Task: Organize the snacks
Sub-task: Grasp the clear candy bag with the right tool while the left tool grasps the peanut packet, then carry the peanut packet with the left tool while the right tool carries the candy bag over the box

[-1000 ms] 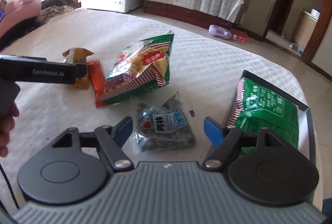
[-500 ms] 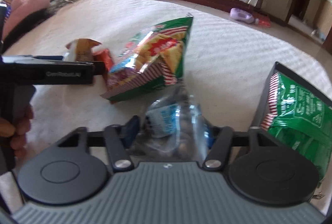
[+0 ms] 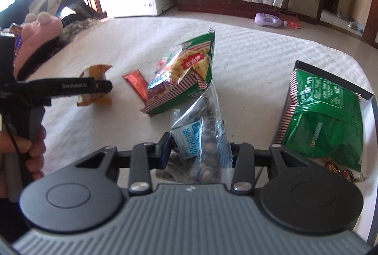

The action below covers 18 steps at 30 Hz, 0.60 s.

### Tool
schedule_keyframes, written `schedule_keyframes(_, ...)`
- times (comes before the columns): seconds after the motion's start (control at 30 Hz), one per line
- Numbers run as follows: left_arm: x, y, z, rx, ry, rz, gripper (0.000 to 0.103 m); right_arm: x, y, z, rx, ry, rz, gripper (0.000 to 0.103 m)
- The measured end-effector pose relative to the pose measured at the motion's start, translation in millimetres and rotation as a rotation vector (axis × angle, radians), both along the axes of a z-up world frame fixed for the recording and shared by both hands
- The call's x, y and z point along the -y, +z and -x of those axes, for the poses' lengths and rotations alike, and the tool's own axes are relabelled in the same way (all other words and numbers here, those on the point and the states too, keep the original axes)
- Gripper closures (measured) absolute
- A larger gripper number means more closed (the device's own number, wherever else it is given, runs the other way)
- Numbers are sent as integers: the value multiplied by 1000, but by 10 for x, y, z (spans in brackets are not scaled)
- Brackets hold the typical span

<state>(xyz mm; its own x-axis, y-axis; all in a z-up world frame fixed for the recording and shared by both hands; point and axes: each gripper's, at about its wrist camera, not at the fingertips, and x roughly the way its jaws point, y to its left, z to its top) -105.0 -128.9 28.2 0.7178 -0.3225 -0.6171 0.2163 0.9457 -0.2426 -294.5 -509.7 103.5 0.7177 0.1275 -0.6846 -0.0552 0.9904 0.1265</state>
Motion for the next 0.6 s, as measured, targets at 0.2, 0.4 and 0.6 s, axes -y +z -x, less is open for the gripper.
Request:
schedule_keyframes(0.2,1,216,288,61,-37,-23,55,50,194,352,82,-38,-26,63)
schedule_keyframes(0.4,74,373,627,103,-94,-25,55,118,280,539,119,-66,-33,64)
schedule_keyframes(0.6,325,492,847,144,-173,-30,55,164,338,641,149,-85,-35,65)
